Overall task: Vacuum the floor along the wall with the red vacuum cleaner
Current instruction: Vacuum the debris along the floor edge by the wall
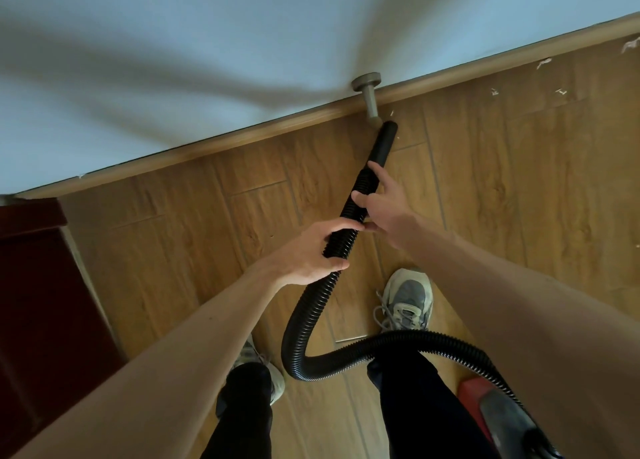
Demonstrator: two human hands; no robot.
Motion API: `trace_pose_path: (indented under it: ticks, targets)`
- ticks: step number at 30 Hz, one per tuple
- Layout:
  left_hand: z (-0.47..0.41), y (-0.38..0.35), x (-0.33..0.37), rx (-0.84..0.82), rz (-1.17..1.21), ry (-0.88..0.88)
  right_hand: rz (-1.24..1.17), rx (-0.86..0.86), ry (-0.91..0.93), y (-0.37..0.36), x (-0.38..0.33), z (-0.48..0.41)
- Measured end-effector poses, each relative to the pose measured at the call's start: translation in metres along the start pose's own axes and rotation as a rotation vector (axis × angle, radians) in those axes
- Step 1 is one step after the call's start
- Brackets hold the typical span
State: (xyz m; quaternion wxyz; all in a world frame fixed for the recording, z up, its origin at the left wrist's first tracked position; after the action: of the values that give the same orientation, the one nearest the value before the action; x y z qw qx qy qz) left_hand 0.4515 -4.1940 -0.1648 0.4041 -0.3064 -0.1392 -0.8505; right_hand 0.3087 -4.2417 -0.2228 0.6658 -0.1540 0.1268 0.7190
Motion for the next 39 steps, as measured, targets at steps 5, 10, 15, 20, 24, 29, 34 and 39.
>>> trace_pose_path:
  ticks: [5,10,15,20,24,29,34,39]
  targets:
    - [0.0,-0.02,0.005,-0.123,-0.065,0.045,-0.134,0.033,-0.073,0.022,0.029,0.017]
    - [0.008,-0.024,0.003,-0.124,-0.107,0.037,-0.166,0.034,-0.087,0.019,0.038,0.024]
    - [0.013,-0.008,0.0,-0.065,-0.056,0.025,-0.107,-0.06,-0.074,0.002,0.016,0.013]
    - [0.004,0.008,0.002,0.01,0.007,0.022,0.009,-0.074,-0.029,-0.01,-0.014,-0.004]
    - [-0.012,0.011,0.01,0.022,0.004,0.026,0.03,-0.074,-0.018,0.0,-0.028,-0.01]
    - [-0.029,-0.004,0.026,0.004,-0.095,0.021,-0.012,-0.015,-0.019,0.03,-0.026,-0.009]
    - [-0.048,-0.021,0.048,-0.048,-0.214,0.003,-0.102,0.008,-0.035,0.066,-0.022,-0.005]
    - [-0.062,-0.025,0.066,-0.075,-0.264,0.004,-0.136,0.025,-0.043,0.089,-0.029,-0.004]
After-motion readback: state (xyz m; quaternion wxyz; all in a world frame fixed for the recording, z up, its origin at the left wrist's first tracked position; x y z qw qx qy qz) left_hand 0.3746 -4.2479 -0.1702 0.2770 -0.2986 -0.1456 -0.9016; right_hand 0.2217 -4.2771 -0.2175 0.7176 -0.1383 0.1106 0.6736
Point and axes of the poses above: each hand's wrist, its own z-axis away from the middle knuckle, its own y-axis out of the back of the hand, x = y × z, the point moved 3 cm from there along -z, towards the middle knuckle, and after that the axes turned 5 degrees about z, right-handed, at the moved point
